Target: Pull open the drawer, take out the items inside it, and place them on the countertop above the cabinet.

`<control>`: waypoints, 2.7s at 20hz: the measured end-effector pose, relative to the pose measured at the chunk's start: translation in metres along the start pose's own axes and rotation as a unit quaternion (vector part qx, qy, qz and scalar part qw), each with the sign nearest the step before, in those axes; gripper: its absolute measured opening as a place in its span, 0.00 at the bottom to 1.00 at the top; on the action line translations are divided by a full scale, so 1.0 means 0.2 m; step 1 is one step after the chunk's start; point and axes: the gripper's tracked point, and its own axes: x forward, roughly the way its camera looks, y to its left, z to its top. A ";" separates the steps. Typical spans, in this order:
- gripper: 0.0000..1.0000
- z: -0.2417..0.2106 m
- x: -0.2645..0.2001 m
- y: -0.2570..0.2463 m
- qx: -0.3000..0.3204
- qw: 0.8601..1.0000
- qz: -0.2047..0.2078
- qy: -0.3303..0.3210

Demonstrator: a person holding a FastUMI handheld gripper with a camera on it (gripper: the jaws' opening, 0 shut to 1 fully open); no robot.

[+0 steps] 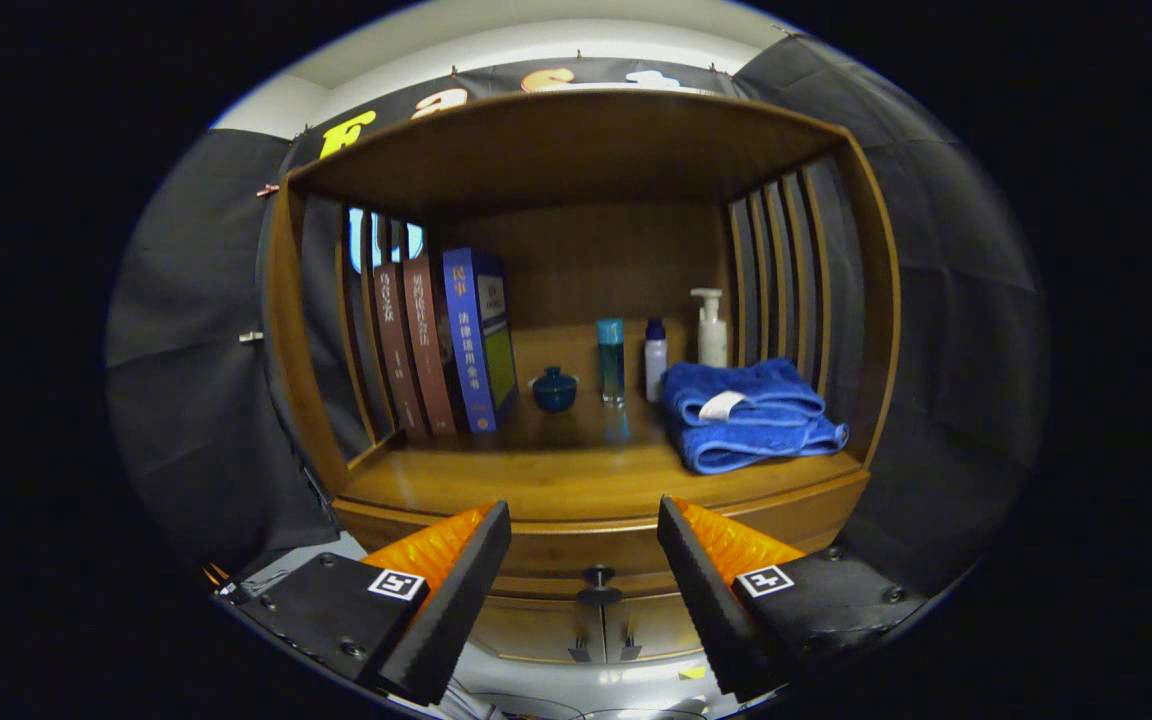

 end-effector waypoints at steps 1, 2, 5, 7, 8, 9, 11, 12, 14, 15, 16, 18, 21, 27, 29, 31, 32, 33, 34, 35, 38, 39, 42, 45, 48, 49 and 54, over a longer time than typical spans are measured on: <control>0.97 -0.05 0.02 -0.01 -0.001 1.000 0.001 0.009; 0.98 -0.10 0.05 -0.01 -0.002 1.000 0.002 0.019; 0.97 -0.25 0.12 -0.01 -0.003 0.999 0.002 0.050; 0.97 -0.32 0.18 -0.02 -0.003 0.998 0.000 0.063; 0.97 -0.36 0.20 -0.03 -0.002 0.998 -0.003 0.070; 0.97 -0.40 0.21 -0.04 0.001 0.997 -0.005 0.077; 0.97 -0.46 0.26 -0.05 0.006 0.996 -0.007 0.093; 0.96 -0.49 0.28 -0.06 0.005 0.995 -0.008 0.102; 0.87 -0.54 0.32 -0.07 0.006 0.994 -0.011 0.111; 0.76 -0.56 0.34 -0.09 0.006 0.993 -0.017 0.117; 0.69 -0.58 0.33 -0.09 0.006 0.992 -0.020 0.125; 0.56 -0.64 0.35 -0.10 0.002 0.989 -0.024 0.143; 0.52 -0.66 0.36 -0.10 0.016 0.989 -0.022 0.146; 0.43 -0.64 0.36 -0.11 0.004 0.989 -0.015 0.145; 0.33 -0.67 0.36 -0.10 0.004 0.989 -0.013 0.146; 0.33 -0.67 0.36 -0.10 0.005 0.989 -0.013 0.149; 0.33 -0.67 0.36 -0.10 0.005 0.989 -0.013 0.150; 0.33 -0.67 0.36 -0.10 0.004 0.988 -0.013 0.152; 0.33 -0.67 0.35 -0.10 0.003 0.988 -0.013 0.155; 0.33 -0.67 0.34 -0.10 0.001 0.988 -0.013 0.156; 0.33 -0.69 0.26 -0.09 -0.005 0.986 -0.011 0.164; 0.33 -0.70 0.22 -0.09 -0.007 0.986 -0.010 0.168; 0.33 -0.74 0.09 -0.09 -0.011 0.983 -0.007 0.185; 0.33 -0.77 -0.06 -0.08 -0.008 0.980 0.001 0.200; 0.33 -0.80 -0.21 -0.09 -0.011 0.978 0.003 0.207; 0.33 -0.82 -0.26 -0.09 -0.011 0.978 0.003 0.210; 0.33 -0.86 -0.43 -0.08 -0.011 0.975 0.006 0.220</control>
